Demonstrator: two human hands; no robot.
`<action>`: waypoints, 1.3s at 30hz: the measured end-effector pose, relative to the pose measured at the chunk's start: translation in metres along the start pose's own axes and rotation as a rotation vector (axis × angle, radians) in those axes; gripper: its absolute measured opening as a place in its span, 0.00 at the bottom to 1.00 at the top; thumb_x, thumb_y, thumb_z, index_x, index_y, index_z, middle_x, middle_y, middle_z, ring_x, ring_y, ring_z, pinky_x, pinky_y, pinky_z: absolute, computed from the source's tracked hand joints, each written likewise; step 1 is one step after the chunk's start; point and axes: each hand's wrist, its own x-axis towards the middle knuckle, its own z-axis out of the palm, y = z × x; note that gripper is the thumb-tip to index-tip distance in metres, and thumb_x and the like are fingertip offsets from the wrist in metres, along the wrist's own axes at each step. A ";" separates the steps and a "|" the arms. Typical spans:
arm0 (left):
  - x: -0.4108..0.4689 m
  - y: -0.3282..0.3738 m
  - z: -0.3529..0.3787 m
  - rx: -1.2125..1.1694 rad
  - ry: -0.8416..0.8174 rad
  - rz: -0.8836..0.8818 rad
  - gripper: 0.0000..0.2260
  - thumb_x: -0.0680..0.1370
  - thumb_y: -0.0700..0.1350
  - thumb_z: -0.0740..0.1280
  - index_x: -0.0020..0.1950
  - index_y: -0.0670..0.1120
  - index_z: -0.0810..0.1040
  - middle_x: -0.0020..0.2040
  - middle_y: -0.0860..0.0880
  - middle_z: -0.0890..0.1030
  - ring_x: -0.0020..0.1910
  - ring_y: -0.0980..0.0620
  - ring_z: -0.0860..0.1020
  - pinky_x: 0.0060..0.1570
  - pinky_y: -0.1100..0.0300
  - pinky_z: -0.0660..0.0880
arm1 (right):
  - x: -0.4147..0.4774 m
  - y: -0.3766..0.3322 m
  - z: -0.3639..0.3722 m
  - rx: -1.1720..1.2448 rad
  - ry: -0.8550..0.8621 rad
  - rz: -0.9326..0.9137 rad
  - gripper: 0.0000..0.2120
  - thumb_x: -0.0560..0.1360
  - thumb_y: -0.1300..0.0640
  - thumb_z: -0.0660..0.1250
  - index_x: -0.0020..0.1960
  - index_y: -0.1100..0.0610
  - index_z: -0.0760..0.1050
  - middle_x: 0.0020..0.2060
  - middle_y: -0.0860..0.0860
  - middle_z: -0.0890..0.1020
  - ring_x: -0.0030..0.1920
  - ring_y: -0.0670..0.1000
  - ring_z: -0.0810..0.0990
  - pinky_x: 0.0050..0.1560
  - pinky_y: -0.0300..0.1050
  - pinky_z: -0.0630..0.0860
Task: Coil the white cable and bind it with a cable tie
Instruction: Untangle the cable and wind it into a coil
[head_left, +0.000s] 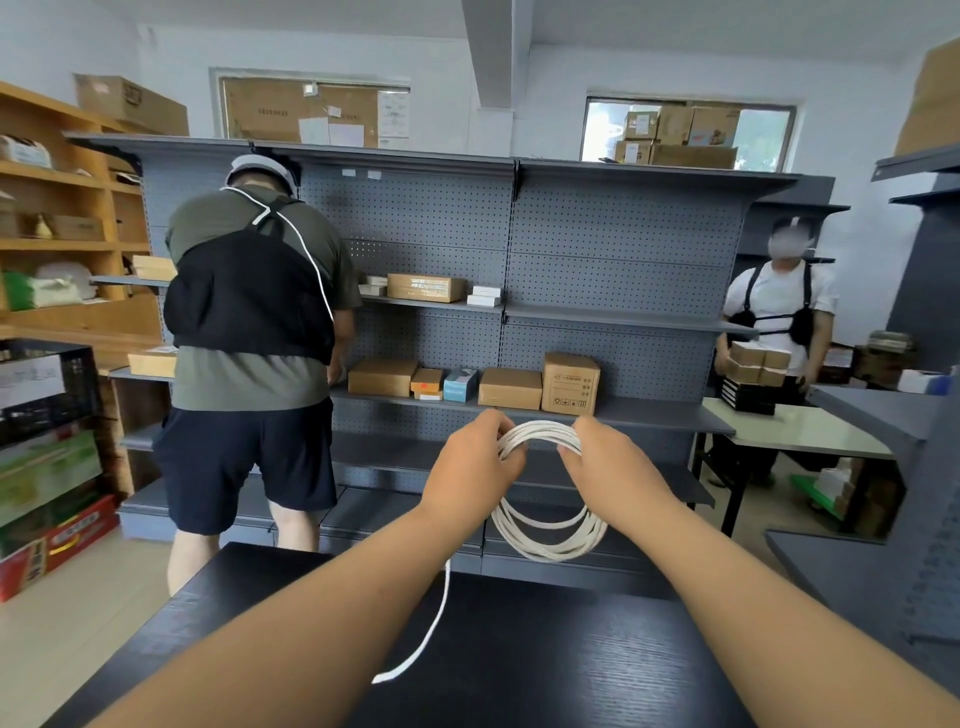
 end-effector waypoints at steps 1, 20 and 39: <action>-0.001 -0.001 0.001 -0.034 -0.001 -0.020 0.04 0.76 0.47 0.65 0.46 0.48 0.73 0.38 0.53 0.78 0.37 0.53 0.76 0.36 0.59 0.73 | -0.001 0.000 0.001 0.009 0.014 0.020 0.07 0.80 0.51 0.56 0.46 0.54 0.64 0.40 0.50 0.73 0.41 0.53 0.73 0.38 0.45 0.67; -0.006 -0.006 -0.005 -0.050 -0.064 -0.124 0.07 0.79 0.47 0.59 0.41 0.50 0.67 0.34 0.50 0.77 0.26 0.59 0.76 0.25 0.67 0.67 | -0.013 -0.008 0.020 0.554 0.118 0.296 0.08 0.79 0.54 0.57 0.47 0.57 0.69 0.42 0.55 0.80 0.44 0.56 0.81 0.46 0.55 0.79; -0.003 -0.045 -0.057 0.233 -0.065 0.120 0.04 0.75 0.46 0.65 0.48 0.48 0.73 0.39 0.49 0.79 0.37 0.50 0.76 0.36 0.56 0.74 | -0.014 -0.066 0.037 0.216 0.127 0.079 0.05 0.79 0.58 0.54 0.49 0.56 0.68 0.40 0.53 0.75 0.40 0.58 0.74 0.37 0.48 0.69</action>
